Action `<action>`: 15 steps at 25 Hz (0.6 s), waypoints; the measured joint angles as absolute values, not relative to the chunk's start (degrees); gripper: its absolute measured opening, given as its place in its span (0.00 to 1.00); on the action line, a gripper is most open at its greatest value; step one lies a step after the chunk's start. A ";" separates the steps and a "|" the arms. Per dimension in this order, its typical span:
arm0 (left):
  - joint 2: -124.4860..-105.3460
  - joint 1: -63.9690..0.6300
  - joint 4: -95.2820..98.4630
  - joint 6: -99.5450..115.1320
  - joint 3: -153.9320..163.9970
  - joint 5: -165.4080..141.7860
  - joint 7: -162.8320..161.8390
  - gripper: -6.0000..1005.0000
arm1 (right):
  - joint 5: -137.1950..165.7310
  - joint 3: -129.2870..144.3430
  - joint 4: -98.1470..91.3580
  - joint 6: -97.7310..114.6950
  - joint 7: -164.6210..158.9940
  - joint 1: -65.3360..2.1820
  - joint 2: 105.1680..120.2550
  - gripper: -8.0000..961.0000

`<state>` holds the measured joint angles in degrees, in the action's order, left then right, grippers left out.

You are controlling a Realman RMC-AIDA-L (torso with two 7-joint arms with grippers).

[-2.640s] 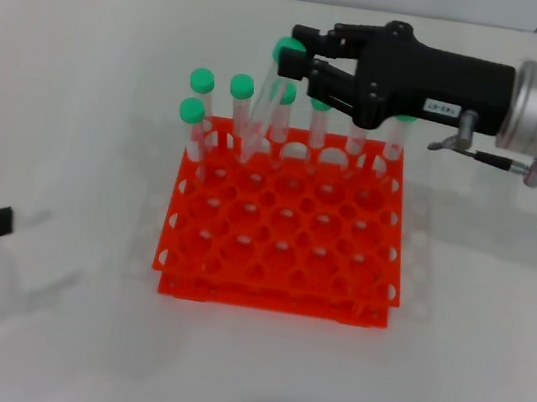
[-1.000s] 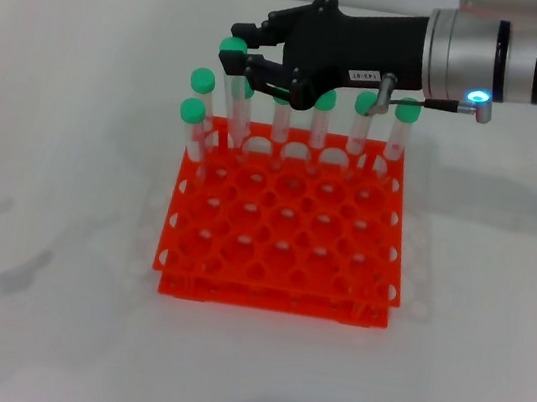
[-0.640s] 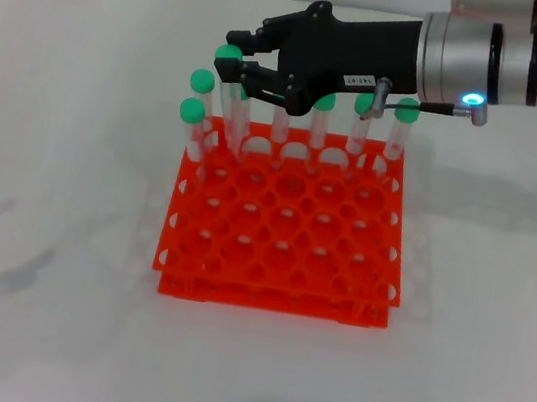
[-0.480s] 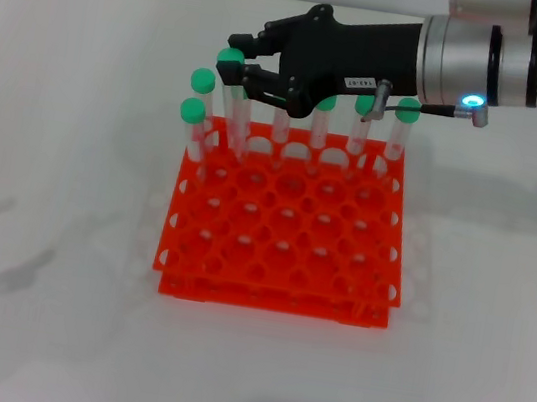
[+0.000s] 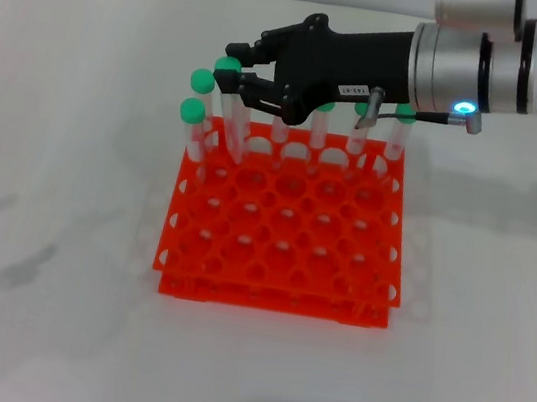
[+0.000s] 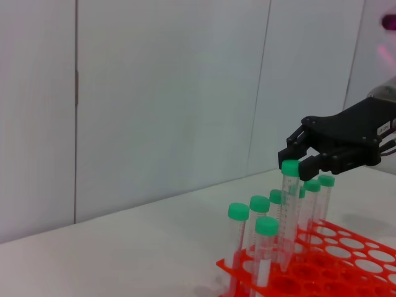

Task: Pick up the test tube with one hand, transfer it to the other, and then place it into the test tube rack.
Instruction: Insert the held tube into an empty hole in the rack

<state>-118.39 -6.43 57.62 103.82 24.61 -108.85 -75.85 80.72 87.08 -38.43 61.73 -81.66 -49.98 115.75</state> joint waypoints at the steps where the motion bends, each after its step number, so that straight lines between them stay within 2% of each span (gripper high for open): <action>1: -118.39 -6.50 57.60 103.79 24.61 -108.85 -75.85 0.89 | 80.72 87.09 -38.41 61.67 -81.70 -49.96 115.77 0.32; 15: -118.39 -6.59 57.57 103.52 24.64 -108.80 -75.72 0.89 | 80.35 89.43 -38.40 58.89 -81.74 -49.53 116.10 0.34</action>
<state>-118.39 -6.59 57.57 103.52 24.64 -108.80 -75.72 80.35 89.43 -38.40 58.89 -81.75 -49.53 116.10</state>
